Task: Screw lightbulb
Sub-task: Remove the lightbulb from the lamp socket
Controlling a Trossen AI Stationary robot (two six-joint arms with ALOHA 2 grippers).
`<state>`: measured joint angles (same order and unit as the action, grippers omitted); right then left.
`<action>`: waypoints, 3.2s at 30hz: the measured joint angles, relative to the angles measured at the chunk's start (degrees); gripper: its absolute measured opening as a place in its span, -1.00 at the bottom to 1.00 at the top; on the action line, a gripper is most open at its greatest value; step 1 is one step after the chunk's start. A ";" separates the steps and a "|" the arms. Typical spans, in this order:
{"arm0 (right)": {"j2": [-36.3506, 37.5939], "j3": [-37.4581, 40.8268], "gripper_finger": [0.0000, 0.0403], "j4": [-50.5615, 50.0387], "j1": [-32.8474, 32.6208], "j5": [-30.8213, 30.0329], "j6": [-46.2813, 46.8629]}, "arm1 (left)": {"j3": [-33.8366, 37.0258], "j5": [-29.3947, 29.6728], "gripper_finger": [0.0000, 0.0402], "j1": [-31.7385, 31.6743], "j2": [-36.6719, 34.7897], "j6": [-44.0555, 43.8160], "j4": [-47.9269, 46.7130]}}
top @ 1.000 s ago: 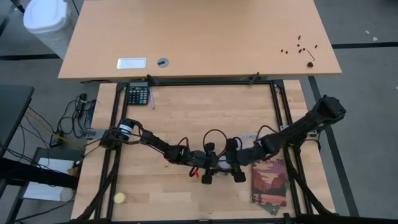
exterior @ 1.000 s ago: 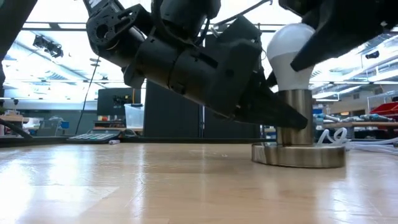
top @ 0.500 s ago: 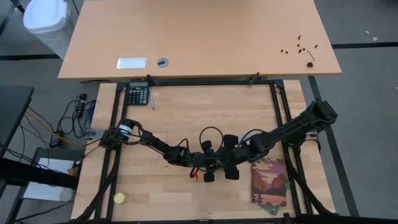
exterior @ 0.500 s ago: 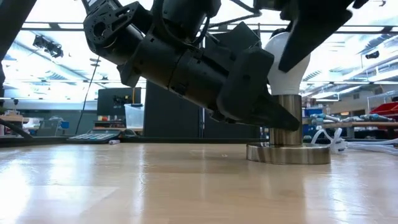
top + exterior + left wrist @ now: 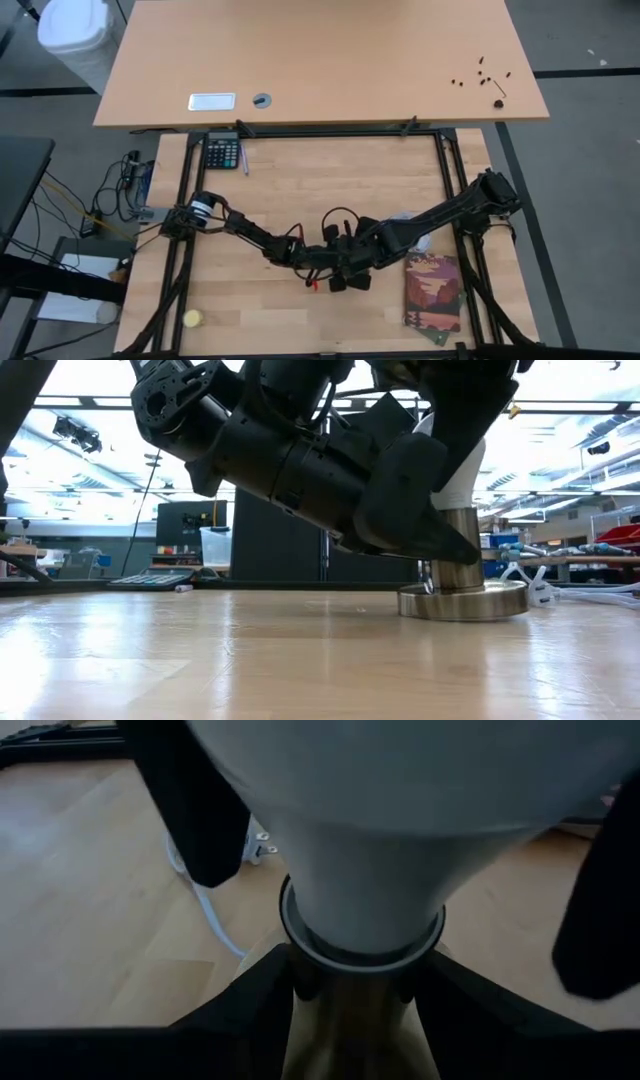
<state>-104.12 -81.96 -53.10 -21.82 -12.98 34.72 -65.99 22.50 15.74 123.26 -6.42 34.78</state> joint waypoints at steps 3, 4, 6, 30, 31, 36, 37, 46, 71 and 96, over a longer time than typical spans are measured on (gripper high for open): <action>0.76 -0.10 0.53 -0.97 0.33 1.09 0.43 | -0.05 0.15 -0.05 0.26 -0.02 0.08 0.07; 1.28 -0.08 0.53 -1.59 0.33 1.17 0.63 | -0.05 0.33 -0.05 0.31 -0.02 0.05 0.05; 2.21 -0.12 0.53 -1.99 0.31 1.55 0.62 | -0.07 0.35 -0.05 0.38 -0.07 0.09 0.18; 2.04 -3.45 0.55 -5.70 1.77 6.79 -9.05 | -0.05 -0.02 0.01 0.41 -0.11 0.14 0.01; 2.04 -3.45 0.56 -5.68 1.68 6.79 -9.19 | -0.05 -0.07 0.05 0.41 -0.11 0.14 0.01; 2.04 -3.45 0.58 -6.53 1.66 6.83 -9.42 | -0.07 -0.02 0.24 0.41 -0.11 0.14 -1.48; 2.04 -3.45 0.58 -7.48 1.66 6.83 -9.46 | -0.08 -0.02 0.26 0.41 -0.11 0.12 -2.33; 2.26 -5.21 0.57 -10.96 1.84 6.85 -10.14 | -0.09 -0.09 0.24 0.86 -0.11 1.47 -5.22; 2.13 -7.10 0.57 -9.14 1.37 6.63 -11.75 | -0.07 -0.07 -0.11 0.80 -0.07 0.59 -2.40; -3.62 -7.16 0.57 -9.96 0.59 4.34 13.15 | -0.07 -3.64 -0.11 0.60 -0.04 -3.32 -3.27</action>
<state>-107.74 -89.12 -63.07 -21.23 -8.64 47.87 -66.06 18.86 16.34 123.22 -9.74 31.51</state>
